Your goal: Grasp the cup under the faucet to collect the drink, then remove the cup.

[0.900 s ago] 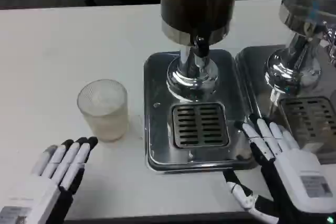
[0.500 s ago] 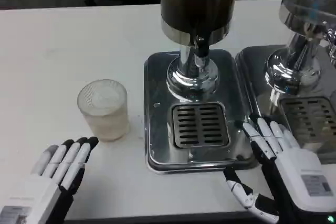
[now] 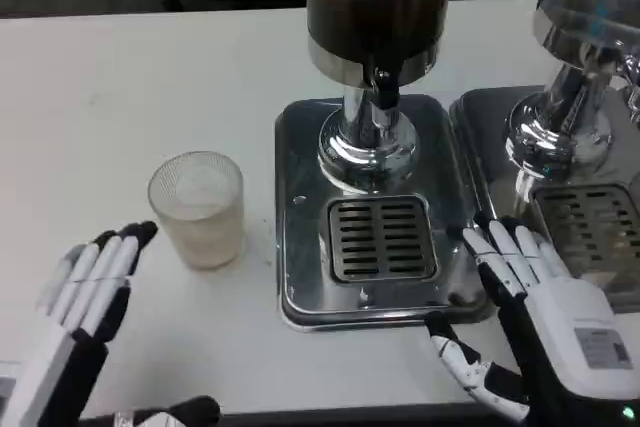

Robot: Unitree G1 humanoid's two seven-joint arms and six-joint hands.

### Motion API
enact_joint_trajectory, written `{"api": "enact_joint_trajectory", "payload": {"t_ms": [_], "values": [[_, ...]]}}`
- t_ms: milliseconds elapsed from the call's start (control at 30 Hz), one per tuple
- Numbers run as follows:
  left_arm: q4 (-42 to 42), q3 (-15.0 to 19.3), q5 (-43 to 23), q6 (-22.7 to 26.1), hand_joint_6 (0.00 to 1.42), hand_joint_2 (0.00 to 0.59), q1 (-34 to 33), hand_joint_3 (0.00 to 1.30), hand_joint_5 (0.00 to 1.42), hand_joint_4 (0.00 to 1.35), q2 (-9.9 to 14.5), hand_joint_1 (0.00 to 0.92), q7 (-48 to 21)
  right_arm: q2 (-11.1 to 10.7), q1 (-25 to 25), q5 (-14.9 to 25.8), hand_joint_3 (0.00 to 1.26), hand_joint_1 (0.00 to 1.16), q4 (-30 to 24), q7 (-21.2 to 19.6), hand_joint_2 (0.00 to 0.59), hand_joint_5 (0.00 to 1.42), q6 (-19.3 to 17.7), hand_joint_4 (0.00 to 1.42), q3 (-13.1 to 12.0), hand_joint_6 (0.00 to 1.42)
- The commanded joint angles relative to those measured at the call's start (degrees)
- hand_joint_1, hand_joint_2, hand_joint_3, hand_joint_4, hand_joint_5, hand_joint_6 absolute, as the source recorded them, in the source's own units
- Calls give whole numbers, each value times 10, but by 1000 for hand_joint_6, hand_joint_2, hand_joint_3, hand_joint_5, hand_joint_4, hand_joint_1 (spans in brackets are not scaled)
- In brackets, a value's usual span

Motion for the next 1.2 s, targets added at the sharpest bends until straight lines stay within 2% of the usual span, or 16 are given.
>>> {"api": "enact_joint_trajectory", "payload": {"t_ms": [33,100,167,267,333,500,700,900,1200], "values": [[54,17,-51,-22,0,0,-45,0,0,0,-5,0,5,15,9,10,142,361,-11,-15,414,0,2,47,2,14],[83,20,-71,-23,0,0,-78,0,0,0,-13,0,4,19,14,12,145,362,-15,-17,414,0,1,58,2,16],[116,18,-94,-1,0,0,-125,0,0,0,-19,0,-18,22,16,13,146,363,-20,-17,414,2,0,71,2,24],[159,12,-110,18,0,0,-177,0,0,0,-18,1,-41,25,14,16,152,364,-22,-17,414,20,-1,92,4,31],[193,5,-116,25,0,0,-213,0,0,0,-17,35,-54,27,13,17,155,365,-24,-17,414,32,-3,104,6,32],[297,-11,-107,23,55,1,-306,0,29,0,-16,129,-48,33,10,16,157,365,-29,-18,414,58,-2,139,10,32],[414,-49,-86,9,111,3,-396,0,87,0,-9,170,-30,42,15,12,185,365,-41,-19,414,83,1,165,14,32],[500,-97,-67,-4,164,0,-466,0,154,0,-11,203,-22,49,14,6,200,365,-39,-24,414,95,2,185,26,32],[567,-137,-75,-29,171,0,-520,0,169,0,-11,184,-33,55,18,0,223,365,-42,-33,414,109,6,199,28,42]]}}
